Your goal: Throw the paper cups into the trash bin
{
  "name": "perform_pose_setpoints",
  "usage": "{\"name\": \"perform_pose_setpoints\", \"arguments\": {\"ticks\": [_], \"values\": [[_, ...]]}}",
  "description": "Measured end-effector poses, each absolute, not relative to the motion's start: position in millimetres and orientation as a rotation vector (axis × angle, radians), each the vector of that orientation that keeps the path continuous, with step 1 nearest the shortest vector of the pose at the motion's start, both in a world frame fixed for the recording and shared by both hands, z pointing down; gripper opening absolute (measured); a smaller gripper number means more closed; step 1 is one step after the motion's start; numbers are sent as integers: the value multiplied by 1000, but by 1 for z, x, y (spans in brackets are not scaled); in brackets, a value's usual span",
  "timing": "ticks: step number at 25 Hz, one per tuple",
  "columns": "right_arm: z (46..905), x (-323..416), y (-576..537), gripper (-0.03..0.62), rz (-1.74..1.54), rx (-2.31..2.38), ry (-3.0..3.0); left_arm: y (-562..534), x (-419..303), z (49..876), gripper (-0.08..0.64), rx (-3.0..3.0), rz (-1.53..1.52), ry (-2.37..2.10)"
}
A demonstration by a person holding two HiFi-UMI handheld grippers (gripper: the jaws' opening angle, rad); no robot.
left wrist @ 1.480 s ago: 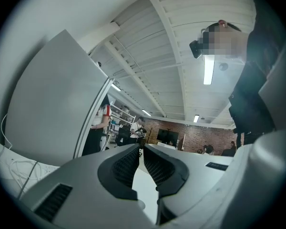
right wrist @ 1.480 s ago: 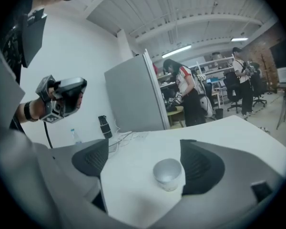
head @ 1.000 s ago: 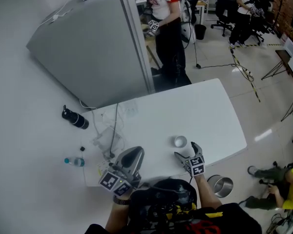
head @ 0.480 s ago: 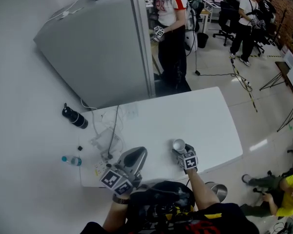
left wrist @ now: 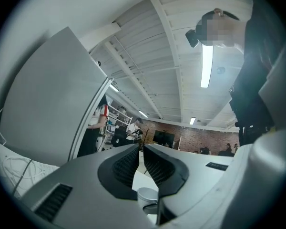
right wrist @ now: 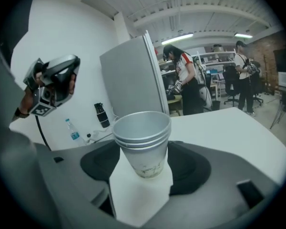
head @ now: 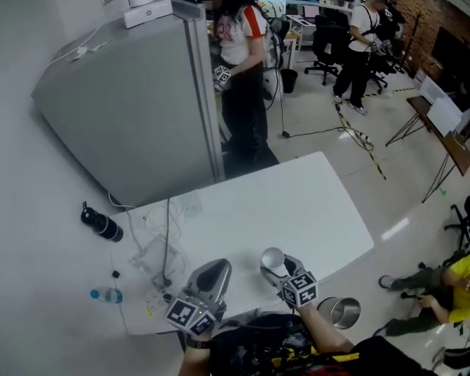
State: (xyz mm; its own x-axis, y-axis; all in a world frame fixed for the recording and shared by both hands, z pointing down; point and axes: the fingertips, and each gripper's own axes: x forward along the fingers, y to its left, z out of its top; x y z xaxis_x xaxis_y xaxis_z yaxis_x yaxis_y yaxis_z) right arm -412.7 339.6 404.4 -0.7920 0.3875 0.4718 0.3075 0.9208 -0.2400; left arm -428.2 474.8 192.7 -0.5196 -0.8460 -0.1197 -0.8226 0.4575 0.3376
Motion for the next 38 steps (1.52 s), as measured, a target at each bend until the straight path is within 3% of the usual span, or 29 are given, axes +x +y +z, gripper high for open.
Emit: {"name": "perform_pose_setpoints", "arguments": {"ticks": [11, 24, 38], "values": [[296, -376, 304, 322, 242, -214, -2786, 396, -407, 215, 21, 1916, -552, -2253], [242, -277, 217, 322, 344, 106, -2951, 308, -323, 191, 21, 2154, -452, -2063], [223, -87, 121, 322, 404, 264, -3005, 209, -162, 182, 21, 2243, -394, -1946]]}}
